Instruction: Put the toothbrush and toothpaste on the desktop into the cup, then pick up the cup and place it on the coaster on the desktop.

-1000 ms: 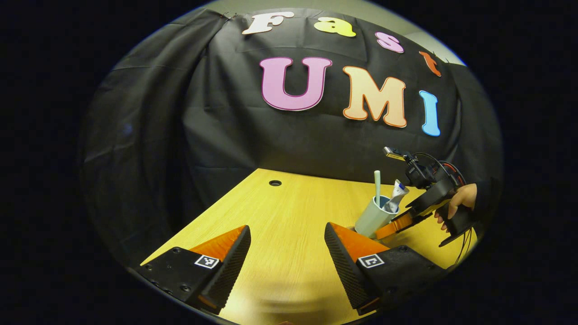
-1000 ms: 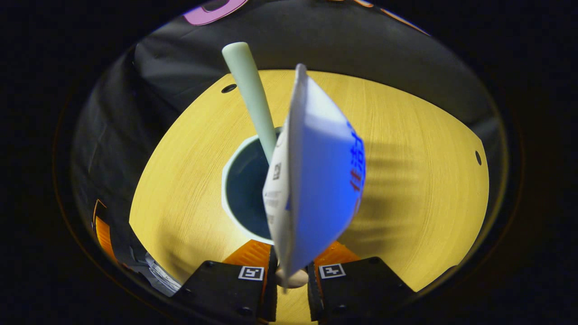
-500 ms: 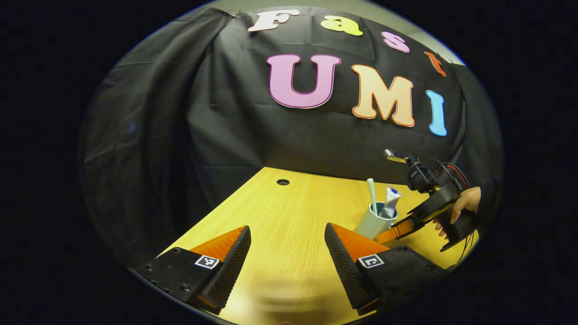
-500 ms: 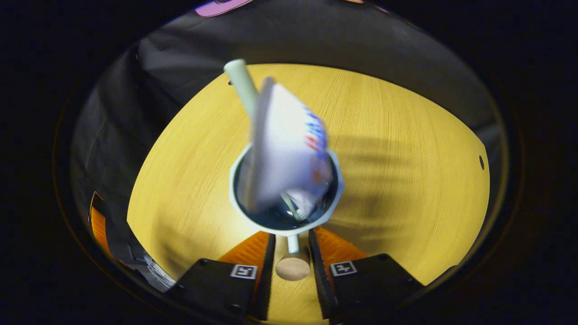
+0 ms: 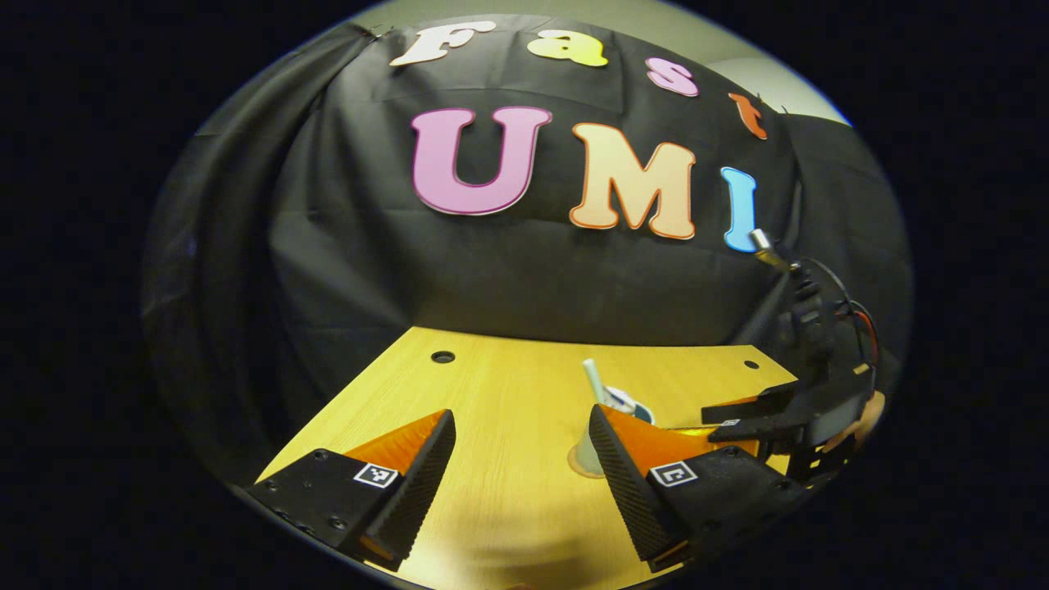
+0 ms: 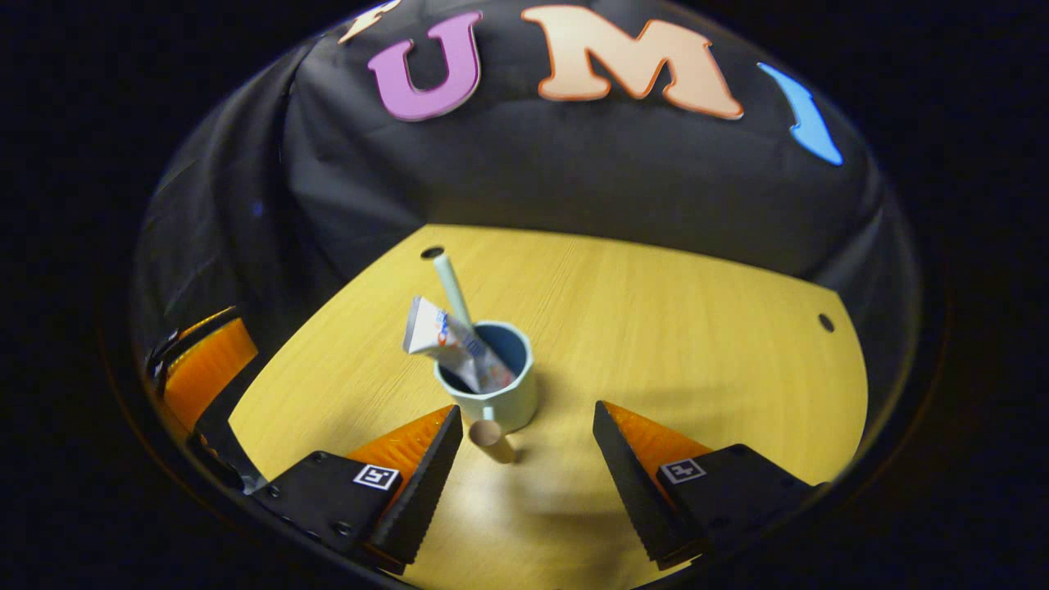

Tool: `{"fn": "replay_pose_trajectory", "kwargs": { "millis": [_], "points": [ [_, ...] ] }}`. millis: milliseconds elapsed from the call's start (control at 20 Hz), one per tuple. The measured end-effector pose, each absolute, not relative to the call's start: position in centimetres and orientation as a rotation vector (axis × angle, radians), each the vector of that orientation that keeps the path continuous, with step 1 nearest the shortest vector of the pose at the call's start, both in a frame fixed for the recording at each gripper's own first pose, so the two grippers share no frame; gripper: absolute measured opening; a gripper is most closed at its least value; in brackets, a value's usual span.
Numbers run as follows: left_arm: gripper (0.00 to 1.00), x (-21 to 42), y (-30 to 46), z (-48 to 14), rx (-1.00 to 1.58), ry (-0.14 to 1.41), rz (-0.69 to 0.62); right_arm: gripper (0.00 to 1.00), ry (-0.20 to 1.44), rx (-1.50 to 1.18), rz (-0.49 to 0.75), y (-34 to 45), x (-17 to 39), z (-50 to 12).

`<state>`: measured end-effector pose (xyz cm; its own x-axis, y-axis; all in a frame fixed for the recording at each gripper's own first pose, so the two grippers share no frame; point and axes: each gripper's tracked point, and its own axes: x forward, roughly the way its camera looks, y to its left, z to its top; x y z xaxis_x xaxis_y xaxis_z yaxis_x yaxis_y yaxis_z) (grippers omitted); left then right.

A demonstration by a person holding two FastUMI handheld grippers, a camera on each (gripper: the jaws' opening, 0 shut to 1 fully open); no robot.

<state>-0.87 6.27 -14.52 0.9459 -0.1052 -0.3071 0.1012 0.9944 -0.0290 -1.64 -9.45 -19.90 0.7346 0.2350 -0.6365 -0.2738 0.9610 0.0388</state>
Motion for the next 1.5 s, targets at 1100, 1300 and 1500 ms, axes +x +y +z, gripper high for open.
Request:
{"fn": "replay_pose_trajectory", "kwargs": {
  "millis": [1100,1300,1500],
  "points": [
    [0.94,-0.5,-8.4,-5.5,-0.017,0.132,-0.201,0.98,0.070,-0.004,-0.032,-30.8,-7.1,1.3],
    [0.94,0.4,-8.9,-3.5,-0.036,0.098,-0.217,0.98,0.033,-0.032,-0.059,-31.8,-6.6,3.5],
    [0.94,1.2,-9.8,-1.6,-0.008,0.055,-0.243,0.98,0.004,-0.036,-0.080,-32.8,-6.8,5.1]
  ]
}}
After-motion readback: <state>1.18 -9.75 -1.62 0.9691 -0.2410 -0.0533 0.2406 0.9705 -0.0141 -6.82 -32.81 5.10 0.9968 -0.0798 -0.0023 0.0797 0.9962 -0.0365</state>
